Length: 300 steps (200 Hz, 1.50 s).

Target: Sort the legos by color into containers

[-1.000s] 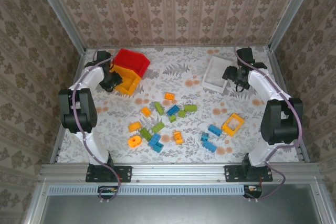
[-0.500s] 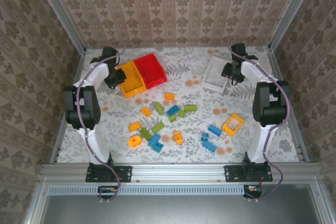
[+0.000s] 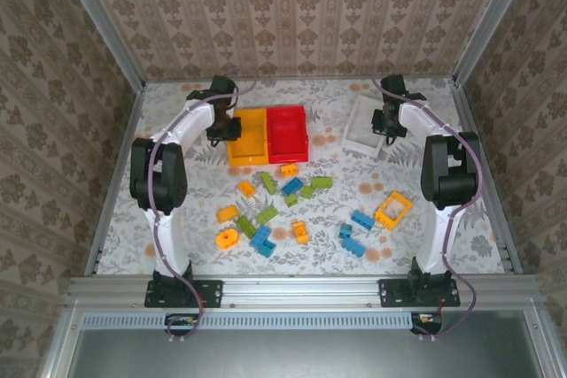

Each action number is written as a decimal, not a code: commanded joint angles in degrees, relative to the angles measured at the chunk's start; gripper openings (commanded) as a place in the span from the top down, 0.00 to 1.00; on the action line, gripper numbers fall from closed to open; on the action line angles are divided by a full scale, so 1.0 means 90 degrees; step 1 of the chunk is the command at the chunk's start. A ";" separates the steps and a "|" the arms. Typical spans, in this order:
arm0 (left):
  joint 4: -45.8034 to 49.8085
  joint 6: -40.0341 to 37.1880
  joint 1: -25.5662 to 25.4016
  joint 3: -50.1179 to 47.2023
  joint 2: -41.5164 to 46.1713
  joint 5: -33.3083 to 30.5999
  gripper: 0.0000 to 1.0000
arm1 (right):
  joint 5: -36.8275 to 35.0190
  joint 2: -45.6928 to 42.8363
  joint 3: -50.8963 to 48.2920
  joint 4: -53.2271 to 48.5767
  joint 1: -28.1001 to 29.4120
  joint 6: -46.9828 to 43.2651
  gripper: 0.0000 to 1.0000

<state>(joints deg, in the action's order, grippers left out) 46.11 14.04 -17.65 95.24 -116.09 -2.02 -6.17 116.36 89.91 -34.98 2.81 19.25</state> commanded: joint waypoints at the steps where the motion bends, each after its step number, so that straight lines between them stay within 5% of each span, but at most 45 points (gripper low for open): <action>1: 0.0502 -0.0423 -0.0187 -0.0123 0.0102 -0.0092 1.00 | -0.0211 -0.0008 0.0113 -0.0223 0.0176 -0.0309 0.80; 46: 0.0161 0.0034 -0.0167 -0.0669 0.0450 -0.0160 1.00 | -0.0202 -0.0304 -0.0201 -0.0140 0.0472 -0.0364 0.84; 156: 0.0375 -0.0154 0.0158 0.0735 -0.0480 -0.0713 1.00 | 0.0557 0.0272 0.0469 -0.0330 0.1216 -0.1018 0.85; 199: 0.0412 -0.0138 0.0091 0.0700 -0.0380 -0.0645 1.00 | 0.0426 0.0181 0.0430 -0.0386 0.1222 -0.0910 0.63; 246: 0.0404 0.0084 0.0087 0.0627 0.0242 -0.0552 0.62 | 0.0245 -0.0635 0.0234 -0.0327 0.1215 -0.0583 0.46; 300: 0.0051 0.0618 -0.0065 -0.0067 0.1566 -0.0274 0.40 | -0.0889 -0.3067 -0.1551 -0.0566 0.1131 0.1294 0.44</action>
<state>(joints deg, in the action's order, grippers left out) 47.77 16.27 -16.97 99.04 -110.24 -6.22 -7.22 100.40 84.18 -36.42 13.69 19.55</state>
